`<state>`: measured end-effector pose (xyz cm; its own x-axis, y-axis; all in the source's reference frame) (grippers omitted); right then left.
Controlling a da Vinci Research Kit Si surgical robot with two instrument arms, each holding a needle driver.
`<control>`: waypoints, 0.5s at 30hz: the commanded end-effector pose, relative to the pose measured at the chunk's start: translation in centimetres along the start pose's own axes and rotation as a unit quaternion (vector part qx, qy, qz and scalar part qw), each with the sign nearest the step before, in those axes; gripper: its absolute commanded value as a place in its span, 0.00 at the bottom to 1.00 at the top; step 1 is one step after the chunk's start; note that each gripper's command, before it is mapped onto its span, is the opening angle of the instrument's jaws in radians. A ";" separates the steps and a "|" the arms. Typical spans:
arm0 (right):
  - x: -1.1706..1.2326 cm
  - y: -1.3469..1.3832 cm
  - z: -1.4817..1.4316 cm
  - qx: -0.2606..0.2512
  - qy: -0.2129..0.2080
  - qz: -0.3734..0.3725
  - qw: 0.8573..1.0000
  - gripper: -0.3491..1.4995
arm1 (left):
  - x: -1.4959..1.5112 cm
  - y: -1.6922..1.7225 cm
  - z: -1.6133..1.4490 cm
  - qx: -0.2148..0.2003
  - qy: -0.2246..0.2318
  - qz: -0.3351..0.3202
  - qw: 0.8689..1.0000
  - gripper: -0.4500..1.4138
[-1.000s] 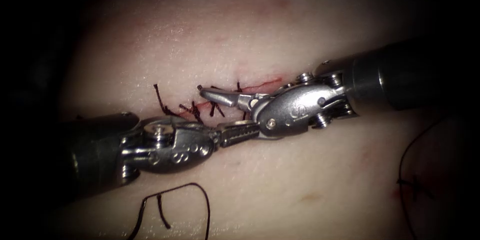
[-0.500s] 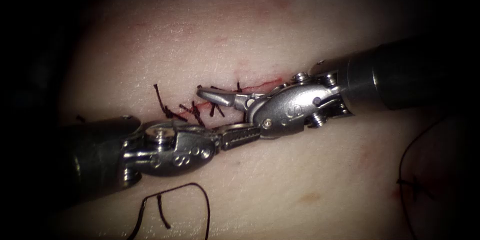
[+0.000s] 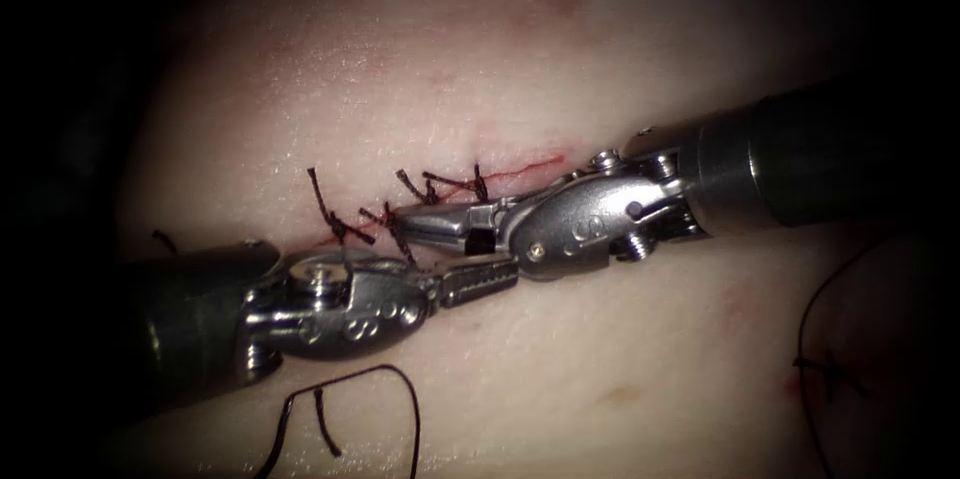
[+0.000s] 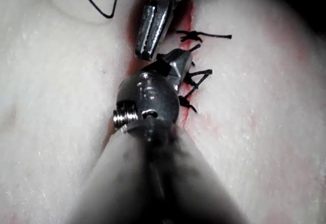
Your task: Wound Closure
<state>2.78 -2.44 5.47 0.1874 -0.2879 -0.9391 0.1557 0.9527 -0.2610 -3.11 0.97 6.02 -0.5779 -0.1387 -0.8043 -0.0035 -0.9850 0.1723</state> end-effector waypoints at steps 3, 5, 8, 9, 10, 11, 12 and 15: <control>0.15 0.05 -0.27 -0.025 0.019 0.058 0.998 0.94 | -0.05 0.13 -0.20 0.010 0.015 0.000 1.000 0.00; 0.22 0.08 -0.40 -0.027 0.014 0.062 0.998 0.95 | -0.10 0.21 -0.35 0.016 0.016 -0.002 1.000 0.00; 0.30 0.12 -0.64 -0.045 0.022 0.073 0.996 0.95 | -0.22 0.31 -0.58 0.024 0.011 -0.004 1.000 0.00; 0.31 0.13 -0.74 -0.053 0.023 0.077 0.995 0.95 | -0.25 0.33 -0.65 0.025 0.009 -0.003 1.000 0.00; 0.32 0.14 -0.82 -0.060 0.021 0.080 0.995 0.95 | -0.31 0.35 -0.74 0.031 0.008 -0.006 0.999 0.00; 0.33 0.14 -0.92 -0.070 0.020 0.083 0.994 0.95 | -0.35 0.36 -0.81 0.035 0.009 -0.008 0.999 0.00; 0.33 0.13 -0.99 -0.076 0.021 0.085 0.993 0.95 | -0.39 0.38 -0.86 0.037 0.008 -0.008 0.999 0.00; 0.32 0.07 -1.17 -0.091 0.019 0.089 0.992 0.95 | -0.53 0.44 -1.03 0.042 0.005 -0.013 0.999 0.00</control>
<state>1.69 -2.29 4.85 0.1604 -0.1147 -0.9804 -0.0591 0.9903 -0.1255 -1.86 0.48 5.89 -0.5702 -0.1149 -0.8134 -0.0867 -0.9762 0.1987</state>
